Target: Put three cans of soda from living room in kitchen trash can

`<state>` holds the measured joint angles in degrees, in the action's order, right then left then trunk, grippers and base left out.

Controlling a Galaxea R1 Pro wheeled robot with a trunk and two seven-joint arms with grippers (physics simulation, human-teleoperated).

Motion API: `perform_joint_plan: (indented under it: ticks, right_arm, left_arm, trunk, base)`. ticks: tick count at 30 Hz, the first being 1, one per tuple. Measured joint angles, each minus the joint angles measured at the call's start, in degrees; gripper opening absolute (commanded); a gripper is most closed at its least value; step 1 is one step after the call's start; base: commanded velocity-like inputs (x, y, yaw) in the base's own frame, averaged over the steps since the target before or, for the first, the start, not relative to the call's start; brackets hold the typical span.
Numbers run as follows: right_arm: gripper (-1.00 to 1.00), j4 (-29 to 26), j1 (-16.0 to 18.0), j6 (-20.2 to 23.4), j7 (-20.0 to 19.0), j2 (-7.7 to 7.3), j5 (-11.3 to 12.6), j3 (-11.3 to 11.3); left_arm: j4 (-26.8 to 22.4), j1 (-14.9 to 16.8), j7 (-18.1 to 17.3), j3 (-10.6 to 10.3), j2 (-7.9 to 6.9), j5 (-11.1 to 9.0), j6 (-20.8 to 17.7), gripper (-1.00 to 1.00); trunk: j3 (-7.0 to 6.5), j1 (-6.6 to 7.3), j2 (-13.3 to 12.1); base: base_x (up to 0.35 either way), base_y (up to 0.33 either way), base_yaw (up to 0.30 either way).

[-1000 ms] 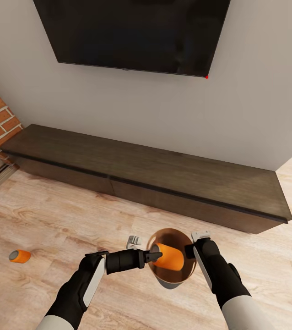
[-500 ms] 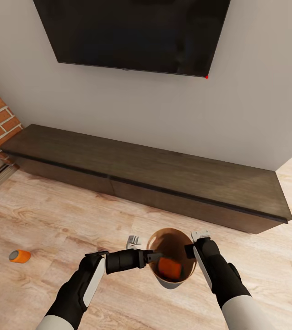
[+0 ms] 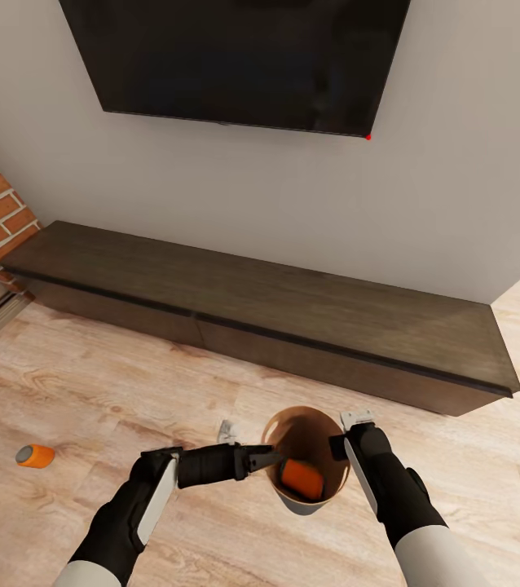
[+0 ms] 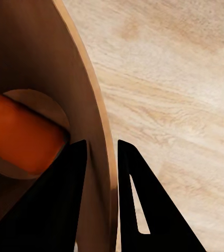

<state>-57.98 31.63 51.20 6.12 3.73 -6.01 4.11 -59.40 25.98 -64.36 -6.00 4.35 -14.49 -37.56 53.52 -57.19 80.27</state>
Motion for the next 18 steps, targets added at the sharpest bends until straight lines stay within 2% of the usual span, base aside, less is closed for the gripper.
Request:
perform_joint_plan:
  ticks: [2, 3, 5, 6, 8, 9, 10, 12, 14, 15, 16, 17, 18]
  right_arm:
    - [-1.00, 0.0, 0.0, 0.0, -0.1, -0.02, -0.1, 0.0]
    - [-1.00, 0.0, 0.0, 0.0, -0.1, -0.03, -0.2, 0.0]
    - [-1.00, 0.0, 0.0, 0.0, -0.1, -0.03, -0.2, 0.0]
    - [-1.00, 0.1, 0.0, 0.0, -0.1, -0.04, -0.2, 0.0]
    - [-1.00, 0.1, 0.0, 0.0, -0.2, -0.04, -0.1, 0.0]
    - [-1.00, 0.1, 0.0, 0.0, -0.2, -0.04, -0.1, 0.0]
    - [-1.00, 0.1, 0.0, 0.0, -0.3, -0.06, -0.2, 0.0]
    - [-1.00, 0.1, 0.0, 0.0, -0.4, -0.09, -0.1, 0.0]
    - [-1.00, 0.1, 0.0, -0.1, -0.5, -0.11, -0.1, 0.0]
    - [-1.00, 0.1, 0.0, -0.1, -0.6, -0.16, 0.0, 0.0]
    - [-1.00, 0.2, 0.0, -0.1, -1.2, -0.28, -0.4, 0.0]
    - [-1.00, 0.2, 0.0, -0.2, -2.1, -0.36, -0.6, 0.0]
    - [-1.00, 0.2, 0.0, -0.3, -2.6, -0.38, -0.4, 0.0]
  left_arm:
    - [0.0, 0.0, -4.0, 0.1, -2.00, 0.0, 0.0, 1.00]
    - [0.1, 0.0, -6.5, 0.4, -3.46, 0.0, 0.0, 1.00]
    - [0.1, 0.0, -8.9, 1.0, -5.02, -0.1, 0.0, 1.00]
    - [0.1, 0.0, -11.4, 2.1, -6.40, -0.1, 0.0, 1.00]
    - [0.1, 0.0, -13.9, 3.4, -7.84, 0.0, 0.1, 1.00]
    - [0.2, 0.0, -16.1, 4.8, -9.23, 0.0, 0.1, 1.00]
    - [0.7, 0.0, -18.5, 6.7, -11.49, 0.0, 0.2, 1.00]
    - [2.3, 0.0, -19.7, 7.9, -14.08, 0.1, 0.3, 1.00]
    - [4.2, 0.0, -20.2, 8.3, -15.55, 0.1, 0.4, 1.00]
    - [6.2, 0.0, -20.5, 8.6, -16.79, 0.1, 0.6, 1.00]
    - [9.0, 0.0, -20.7, 8.9, -18.69, 0.2, 1.6, 1.00]
    - [10.9, 0.0, -20.8, 9.0, -19.91, 0.2, 2.6, 1.00]
    - [11.8, 0.0, -20.7, 9.1, -20.46, 0.2, 3.1, 1.00]
  trunk:
    - [0.00, 0.00, 0.0]
    - [0.00, 0.00, 0.0]
    - [0.00, 0.00, 0.0]
    - [0.00, 0.00, 0.0]
    - [0.00, 0.00, 0.0]
    - [0.00, 0.00, 0.0]
    - [0.00, 0.00, 0.0]
    - [0.00, 0.00, 0.0]
    - [0.00, 0.00, 0.0]
    - [0.00, 0.00, 0.0]
    - [0.00, 0.00, 0.0]
    - [0.00, 0.00, 0.0]
    - [0.00, 0.00, 0.0]
  base:
    - [0.000, 0.000, 0.000]
    - [0.000, 0.000, 0.000]
    - [0.000, 0.000, 0.000]
    - [0.000, 0.000, 0.000]
    - [0.000, 0.000, 0.000]
    - [0.000, 0.000, 0.000]
    - [0.000, 0.000, 0.000]
    - [0.000, 0.000, 0.000]
    - [0.000, 0.000, 0.000]
    - [0.000, 0.000, 0.000]
    - [0.000, 0.000, 0.000]
    - [0.000, 0.000, 0.000]
    - [0.000, 0.000, 0.000]
